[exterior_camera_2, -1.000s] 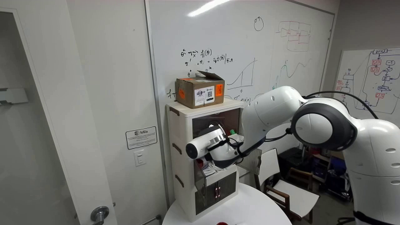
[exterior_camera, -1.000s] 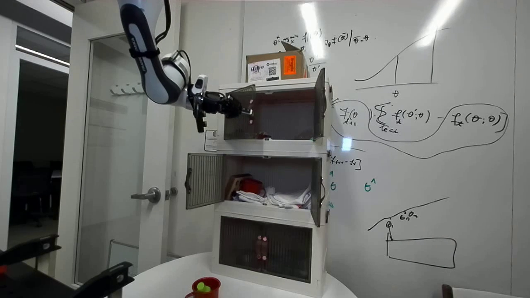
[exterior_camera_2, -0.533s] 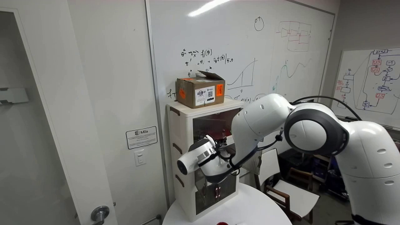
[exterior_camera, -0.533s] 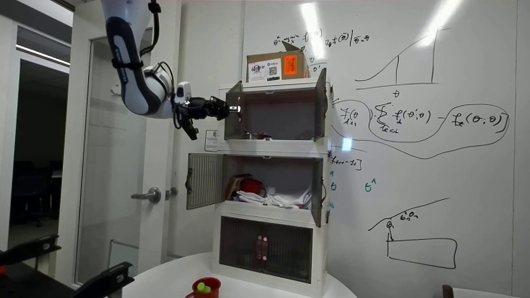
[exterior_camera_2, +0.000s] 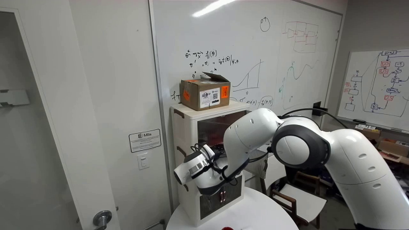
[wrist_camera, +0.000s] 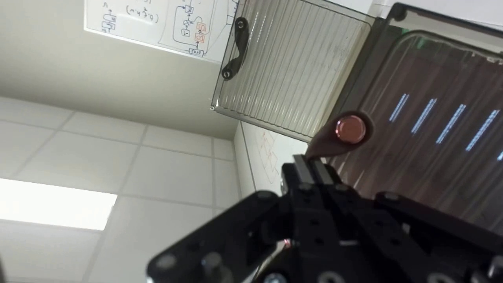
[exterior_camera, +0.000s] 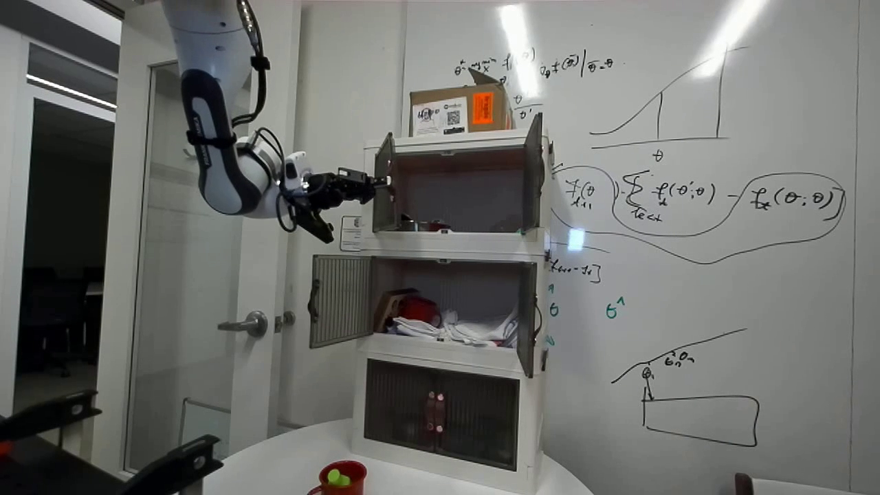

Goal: Open the left door of the topmost cabinet.

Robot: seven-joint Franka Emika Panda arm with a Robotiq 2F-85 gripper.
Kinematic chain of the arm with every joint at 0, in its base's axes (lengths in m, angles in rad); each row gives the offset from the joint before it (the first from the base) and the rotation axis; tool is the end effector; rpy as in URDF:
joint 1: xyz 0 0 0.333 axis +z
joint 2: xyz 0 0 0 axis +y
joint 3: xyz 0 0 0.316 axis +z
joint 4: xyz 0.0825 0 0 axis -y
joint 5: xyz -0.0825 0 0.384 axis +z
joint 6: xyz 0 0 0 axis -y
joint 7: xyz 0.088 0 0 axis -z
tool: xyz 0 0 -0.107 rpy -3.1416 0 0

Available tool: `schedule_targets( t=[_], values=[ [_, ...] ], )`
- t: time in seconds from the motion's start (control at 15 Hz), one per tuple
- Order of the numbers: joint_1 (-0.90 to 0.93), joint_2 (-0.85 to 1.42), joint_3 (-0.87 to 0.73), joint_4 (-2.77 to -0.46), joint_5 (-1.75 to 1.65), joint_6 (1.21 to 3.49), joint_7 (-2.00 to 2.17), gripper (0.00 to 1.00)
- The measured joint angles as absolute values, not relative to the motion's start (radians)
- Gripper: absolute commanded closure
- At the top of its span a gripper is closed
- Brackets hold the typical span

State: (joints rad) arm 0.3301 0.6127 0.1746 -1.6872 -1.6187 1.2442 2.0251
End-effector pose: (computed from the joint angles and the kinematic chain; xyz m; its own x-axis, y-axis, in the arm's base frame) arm 0.6203 0.1738 0.3134 0.2059 0.2049 0.9569 -0.9454 -0.2109 0.2486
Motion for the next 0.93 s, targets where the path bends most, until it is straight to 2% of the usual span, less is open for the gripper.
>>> schedule_targets(
  t=[0.6,0.67,0.93],
  values=[
    [0.350,0.709,0.174,-1.523,-1.551,1.019,2.081,0.05],
    [0.356,0.718,0.174,-1.512,-1.542,0.992,2.094,0.01],
    [0.374,0.739,0.174,-1.484,-1.508,0.914,2.136,0.00]
  ],
)
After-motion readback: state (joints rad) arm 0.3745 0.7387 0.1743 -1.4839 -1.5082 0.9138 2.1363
